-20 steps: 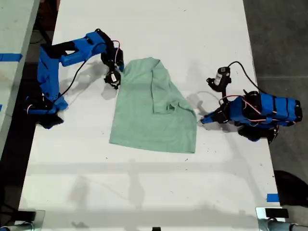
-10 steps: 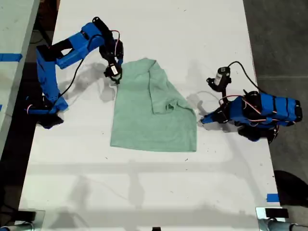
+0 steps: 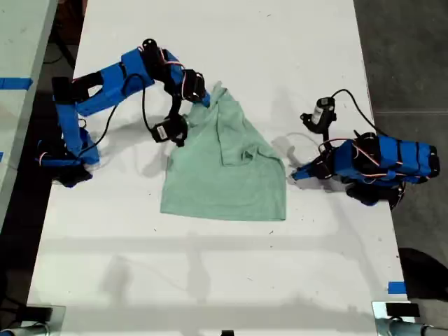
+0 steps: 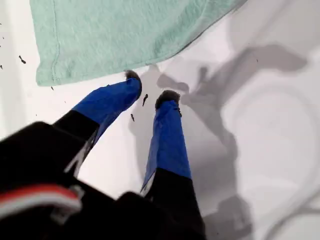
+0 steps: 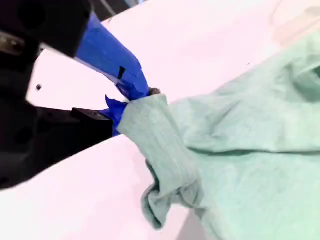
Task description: Fold t shirt
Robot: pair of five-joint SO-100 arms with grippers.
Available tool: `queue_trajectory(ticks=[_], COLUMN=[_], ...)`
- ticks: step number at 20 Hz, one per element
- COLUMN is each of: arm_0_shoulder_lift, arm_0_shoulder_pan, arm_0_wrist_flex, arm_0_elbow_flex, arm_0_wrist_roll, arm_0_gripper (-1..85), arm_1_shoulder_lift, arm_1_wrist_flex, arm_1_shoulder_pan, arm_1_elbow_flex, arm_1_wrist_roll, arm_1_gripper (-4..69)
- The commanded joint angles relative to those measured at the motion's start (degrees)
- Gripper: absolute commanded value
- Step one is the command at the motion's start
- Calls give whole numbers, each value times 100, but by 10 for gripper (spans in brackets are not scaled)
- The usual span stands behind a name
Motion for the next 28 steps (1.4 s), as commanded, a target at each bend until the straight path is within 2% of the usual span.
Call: queue_trajectory(ticks=[1, 3, 4, 5, 9, 11, 14, 15, 18, 20, 22, 23, 24, 25, 27, 28], arm_0_shoulder_lift=[-826, -1582, -1688, -1573, 642, 2285, 4315, 4966, 7866, 10301, 12744, 12621, 12700, 12524, 12718, 12604], arm_0_shoulder_pan=[703, 650, 545, 413, -132, -308, -70, 97, 272, 501, 870, 1107, 1195, 1274, 1195, 1090], arm_0_wrist_flex=[-624, -756, -712, -589, 202, 457, 536, 334, -1230, -1995, -1969, -2118, -2540, -2733, -1960, -1881], arm_0_elbow_flex=[-299, -299, -299, -290, -202, -44, 756, 1600, 6038, 8807, 11074, 11681, 12604, 12946, 12946, 12946], arm_0_wrist_roll=[-316, -396, -378, -325, -211, -229, -519, -782, -1573, -2118, -2795, -3050, -3375, -3577, -3674, -3612], arm_0_gripper=[65, 200, 241, 238, 151, 15, -3, -3, -3, -3, -3, 21, 58, 51, 11, -2], arm_1_shoulder_lift=[62, 62, 62, 62, 62, 62, 62, 62, 62, 62, 62, 62, 62, 62, 62, 62], arm_1_wrist_flex=[-35, -35, -35, -35, -35, -35, -35, -35, -35, -35, -35, -35, -35, -35, -35, -35], arm_1_shoulder_pan=[-62, -62, -62, -62, -62, -62, -62, -62, -62, -62, -62, -53, -44, -44, -44, -44], arm_1_elbow_flex=[255, 255, 255, 255, 255, 255, 255, 255, 255, 255, 255, 255, 255, 255, 255, 255], arm_1_wrist_roll=[-97, -97, -97, -97, -97, -97, -97, -97, -97, -97, -97, -97, -105, -105, -105, -97], arm_1_gripper=[95, 95, 95, 95, 95, 95, 95, 95, 95, 94, 94, 94, 92, 90, 84, 83])
